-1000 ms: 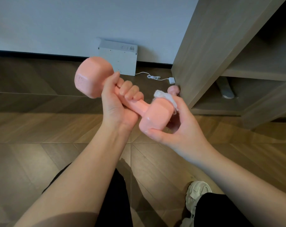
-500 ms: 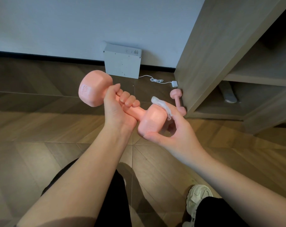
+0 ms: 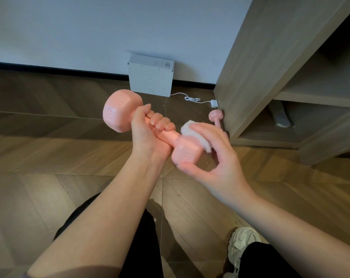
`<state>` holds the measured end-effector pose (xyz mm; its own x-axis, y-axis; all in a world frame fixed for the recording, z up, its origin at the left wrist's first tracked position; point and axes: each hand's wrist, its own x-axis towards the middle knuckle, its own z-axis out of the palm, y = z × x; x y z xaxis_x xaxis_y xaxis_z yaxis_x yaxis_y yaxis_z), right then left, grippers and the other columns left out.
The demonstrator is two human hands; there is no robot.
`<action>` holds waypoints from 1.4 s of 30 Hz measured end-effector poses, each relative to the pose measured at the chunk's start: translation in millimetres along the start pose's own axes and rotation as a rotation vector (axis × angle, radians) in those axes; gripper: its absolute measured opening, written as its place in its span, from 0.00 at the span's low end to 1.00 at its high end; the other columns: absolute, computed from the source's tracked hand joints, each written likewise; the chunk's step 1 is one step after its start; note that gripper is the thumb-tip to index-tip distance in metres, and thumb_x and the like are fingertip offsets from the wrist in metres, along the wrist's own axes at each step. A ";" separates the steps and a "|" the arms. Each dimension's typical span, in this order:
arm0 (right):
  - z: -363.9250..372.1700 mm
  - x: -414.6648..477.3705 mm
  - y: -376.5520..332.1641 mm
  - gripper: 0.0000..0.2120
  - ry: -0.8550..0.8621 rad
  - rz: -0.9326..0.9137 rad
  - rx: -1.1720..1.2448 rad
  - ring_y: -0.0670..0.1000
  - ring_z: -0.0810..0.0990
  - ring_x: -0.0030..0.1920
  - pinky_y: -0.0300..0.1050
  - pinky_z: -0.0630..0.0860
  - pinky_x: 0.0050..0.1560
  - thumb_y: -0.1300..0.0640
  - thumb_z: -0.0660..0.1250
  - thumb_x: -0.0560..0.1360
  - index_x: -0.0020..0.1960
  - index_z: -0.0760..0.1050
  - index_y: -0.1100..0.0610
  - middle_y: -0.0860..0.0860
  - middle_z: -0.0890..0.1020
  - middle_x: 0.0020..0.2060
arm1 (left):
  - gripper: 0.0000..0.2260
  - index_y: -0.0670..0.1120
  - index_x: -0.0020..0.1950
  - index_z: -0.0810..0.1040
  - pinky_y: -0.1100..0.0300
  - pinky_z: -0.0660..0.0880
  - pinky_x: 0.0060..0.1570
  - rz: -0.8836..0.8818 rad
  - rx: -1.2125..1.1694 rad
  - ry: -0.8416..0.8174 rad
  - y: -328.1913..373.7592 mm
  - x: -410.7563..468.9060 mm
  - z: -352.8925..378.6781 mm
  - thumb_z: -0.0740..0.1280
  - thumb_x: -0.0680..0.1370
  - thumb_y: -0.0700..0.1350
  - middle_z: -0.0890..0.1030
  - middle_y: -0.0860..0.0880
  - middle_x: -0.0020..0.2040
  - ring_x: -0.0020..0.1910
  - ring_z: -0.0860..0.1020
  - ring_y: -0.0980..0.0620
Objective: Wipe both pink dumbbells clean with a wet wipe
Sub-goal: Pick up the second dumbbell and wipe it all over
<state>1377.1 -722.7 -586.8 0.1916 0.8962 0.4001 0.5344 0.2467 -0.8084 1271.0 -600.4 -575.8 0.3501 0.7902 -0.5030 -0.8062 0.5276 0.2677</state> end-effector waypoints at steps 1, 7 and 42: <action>-0.2 0.7 -1.7 0.25 0.001 -0.077 -0.088 0.50 0.72 0.68 0.33 0.60 0.68 0.58 0.78 0.68 0.63 0.76 0.59 0.55 0.76 0.62 | 0.17 0.48 0.30 0.62 0.63 0.63 0.23 0.002 0.014 -0.001 0.0 -0.2 -0.2 0.65 0.75 0.43 0.59 0.53 0.24 0.22 0.59 0.55; 7.0 1.0 -1.0 0.33 -0.077 0.233 0.239 0.40 0.75 0.60 0.31 0.72 0.55 0.54 0.77 0.66 0.68 0.70 0.46 0.34 0.76 0.57 | 0.16 0.48 0.30 0.63 0.63 0.62 0.23 0.047 0.049 0.000 1.9 -0.3 0.4 0.65 0.75 0.43 0.60 0.53 0.24 0.21 0.60 0.55; -4.2 -1.0 2.6 0.41 -0.105 -0.053 -0.330 0.40 0.67 0.69 0.38 0.63 0.69 0.52 0.82 0.62 0.70 0.67 0.53 0.47 0.73 0.68 | 0.12 0.47 0.36 0.68 0.61 0.68 0.30 0.003 0.094 0.011 -1.2 -6.2 0.9 0.67 0.78 0.44 0.68 0.51 0.27 0.24 0.67 0.54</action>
<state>1381.7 -724.5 -587.4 0.0798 0.9228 0.3770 0.7821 0.1766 -0.5976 1270.3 -605.7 -572.3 0.3426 0.7886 -0.5106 -0.7586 0.5529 0.3449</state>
